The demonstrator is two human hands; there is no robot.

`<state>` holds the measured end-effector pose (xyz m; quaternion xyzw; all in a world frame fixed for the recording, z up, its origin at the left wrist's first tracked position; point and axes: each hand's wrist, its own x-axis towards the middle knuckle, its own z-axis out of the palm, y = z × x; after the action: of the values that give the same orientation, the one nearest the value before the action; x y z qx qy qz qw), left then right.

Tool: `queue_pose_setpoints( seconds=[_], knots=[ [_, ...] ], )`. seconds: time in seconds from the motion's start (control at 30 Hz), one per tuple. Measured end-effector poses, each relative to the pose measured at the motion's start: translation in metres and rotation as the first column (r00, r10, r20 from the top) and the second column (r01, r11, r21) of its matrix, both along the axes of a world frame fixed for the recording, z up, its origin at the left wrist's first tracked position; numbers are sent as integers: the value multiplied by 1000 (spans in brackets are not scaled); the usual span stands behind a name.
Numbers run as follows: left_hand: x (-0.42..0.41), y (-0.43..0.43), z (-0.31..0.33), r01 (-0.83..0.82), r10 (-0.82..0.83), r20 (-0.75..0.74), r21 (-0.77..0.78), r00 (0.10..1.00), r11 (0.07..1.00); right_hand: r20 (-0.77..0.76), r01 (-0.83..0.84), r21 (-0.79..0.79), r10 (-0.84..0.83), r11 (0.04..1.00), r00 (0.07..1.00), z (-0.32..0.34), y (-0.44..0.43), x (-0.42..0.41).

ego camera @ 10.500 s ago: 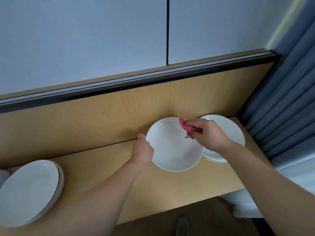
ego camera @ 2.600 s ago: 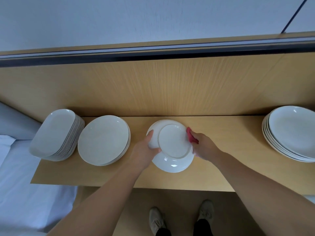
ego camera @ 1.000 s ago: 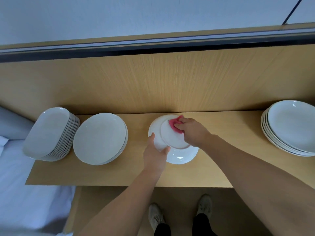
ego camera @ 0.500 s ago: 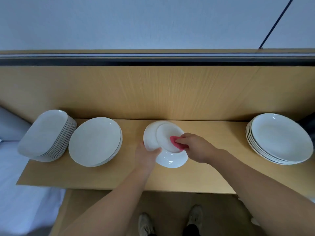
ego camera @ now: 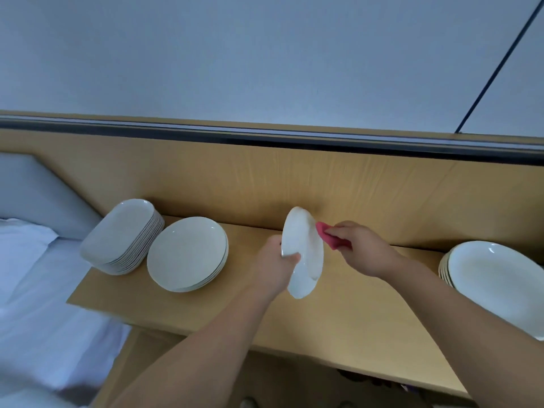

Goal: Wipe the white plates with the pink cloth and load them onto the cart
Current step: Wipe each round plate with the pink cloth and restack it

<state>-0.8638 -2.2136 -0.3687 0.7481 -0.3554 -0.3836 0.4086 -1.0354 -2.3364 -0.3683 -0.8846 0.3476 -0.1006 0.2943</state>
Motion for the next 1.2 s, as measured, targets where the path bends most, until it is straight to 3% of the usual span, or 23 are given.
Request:
queue_pose_setpoints(
  seconds=[0.23,0.37,0.5,0.73,0.9,1.2],
  knots=[
    [14,11,34,86,-68,309,-45,949,995,105,-8,10,7,1000,994,19,-6,4],
    [34,29,37,160,-136,576,9,806,987,121,-21,3,21,1000,992,19,-3,8],
    [60,54,27,129,-201,718,155,666,980,120,-48,-14,49,999,992,19,8,23],
    [105,88,9,96,-316,755,321,574,942,82,-79,-17,81,997,993,10,34,59],
    [132,103,-4,85,-337,727,361,598,929,29,-66,-1,66,998,997,3,54,78],
    [169,115,-31,152,-425,732,411,532,899,-17,-32,-11,31,999,999,-4,84,111]
  ],
)
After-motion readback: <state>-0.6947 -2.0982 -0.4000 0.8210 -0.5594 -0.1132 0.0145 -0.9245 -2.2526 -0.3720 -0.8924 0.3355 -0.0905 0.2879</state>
